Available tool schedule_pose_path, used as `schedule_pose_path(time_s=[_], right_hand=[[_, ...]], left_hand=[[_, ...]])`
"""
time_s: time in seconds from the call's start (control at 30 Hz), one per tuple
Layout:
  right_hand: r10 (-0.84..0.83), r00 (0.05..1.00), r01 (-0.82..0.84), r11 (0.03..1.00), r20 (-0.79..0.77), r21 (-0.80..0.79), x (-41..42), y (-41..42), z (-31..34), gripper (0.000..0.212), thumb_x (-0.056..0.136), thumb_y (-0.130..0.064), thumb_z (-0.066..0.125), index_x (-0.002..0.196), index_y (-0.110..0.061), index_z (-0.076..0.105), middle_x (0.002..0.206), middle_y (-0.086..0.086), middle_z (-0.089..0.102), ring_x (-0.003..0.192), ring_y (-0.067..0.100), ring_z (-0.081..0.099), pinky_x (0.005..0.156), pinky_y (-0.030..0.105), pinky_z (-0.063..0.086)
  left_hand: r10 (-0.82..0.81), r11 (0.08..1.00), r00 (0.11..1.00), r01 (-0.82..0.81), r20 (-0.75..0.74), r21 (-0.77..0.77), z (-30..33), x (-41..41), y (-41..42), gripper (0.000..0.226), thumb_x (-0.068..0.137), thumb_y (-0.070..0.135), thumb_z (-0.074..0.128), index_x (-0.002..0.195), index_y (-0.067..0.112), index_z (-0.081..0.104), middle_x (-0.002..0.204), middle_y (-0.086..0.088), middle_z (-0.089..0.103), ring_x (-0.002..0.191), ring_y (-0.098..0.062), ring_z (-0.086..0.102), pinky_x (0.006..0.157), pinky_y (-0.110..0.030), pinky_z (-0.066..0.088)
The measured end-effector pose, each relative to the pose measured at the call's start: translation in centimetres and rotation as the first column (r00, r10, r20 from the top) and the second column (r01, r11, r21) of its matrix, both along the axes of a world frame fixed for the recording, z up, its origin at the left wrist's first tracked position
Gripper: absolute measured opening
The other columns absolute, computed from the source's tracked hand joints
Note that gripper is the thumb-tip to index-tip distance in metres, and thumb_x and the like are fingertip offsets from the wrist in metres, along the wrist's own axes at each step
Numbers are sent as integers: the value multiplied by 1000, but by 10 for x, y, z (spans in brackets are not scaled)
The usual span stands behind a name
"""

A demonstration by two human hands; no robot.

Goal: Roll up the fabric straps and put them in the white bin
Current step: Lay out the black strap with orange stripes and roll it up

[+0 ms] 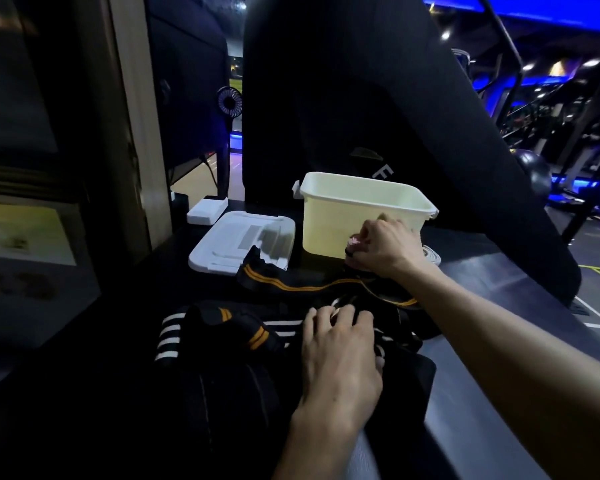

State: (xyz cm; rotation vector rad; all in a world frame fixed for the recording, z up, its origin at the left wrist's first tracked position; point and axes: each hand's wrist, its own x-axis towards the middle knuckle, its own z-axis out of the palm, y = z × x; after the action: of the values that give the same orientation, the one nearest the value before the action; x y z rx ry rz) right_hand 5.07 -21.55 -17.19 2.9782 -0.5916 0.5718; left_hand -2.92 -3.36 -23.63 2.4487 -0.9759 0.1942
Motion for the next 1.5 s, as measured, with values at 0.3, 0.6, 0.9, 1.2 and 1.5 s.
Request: schedule_pose_path(time_s=[0.3,0.6,0.9,1.2,1.5], right_hand=[[269,838,-178,957,-474,229,-1,20,-2,64,68,-74,75,120,-38,64,112,-12,65,109,16,59,92,34,47],[372,927,-290,790,-46,540,-31,11,19,39,76,-52,83,105,-28,74,99,-3,72,91,14,67,80,27,54],[261,934,-356,751,245,556,-112,2,100,36,75,-54,82,100,-29,77,84,1,72,72,5,61,69,24,46],[-26,938,-138,888,346,439,-190,4,132,39,69,-66,81,84,-31,76,72,-11,70,72,7,64,67,28,50],[-143,988,49,646,57,761,-240,-7,144,62,53,-85,75,76,-28,70,77,1,57,72,16,51,71,31,35]], left_hand=[[2,1000,1000,-2,2,19,2,-3,4,50,97,36,62,144,26,48,149,1,46,147,-28,30,127,-42,5],[16,998,1000,-15,-12,67,-1,-4,2,44,99,38,60,140,25,49,142,-1,54,144,-30,33,127,-41,10],[-15,999,999,13,39,32,-2,-2,5,51,97,46,55,145,29,49,144,3,55,139,-24,40,124,-36,18],[-298,862,947,211,-124,-461,38,-59,-16,81,67,88,56,126,33,66,121,19,69,111,-3,62,93,-31,53],[-417,744,894,233,-163,-627,25,-90,-54,31,92,32,74,68,21,58,64,6,64,60,-4,62,62,-21,49]])
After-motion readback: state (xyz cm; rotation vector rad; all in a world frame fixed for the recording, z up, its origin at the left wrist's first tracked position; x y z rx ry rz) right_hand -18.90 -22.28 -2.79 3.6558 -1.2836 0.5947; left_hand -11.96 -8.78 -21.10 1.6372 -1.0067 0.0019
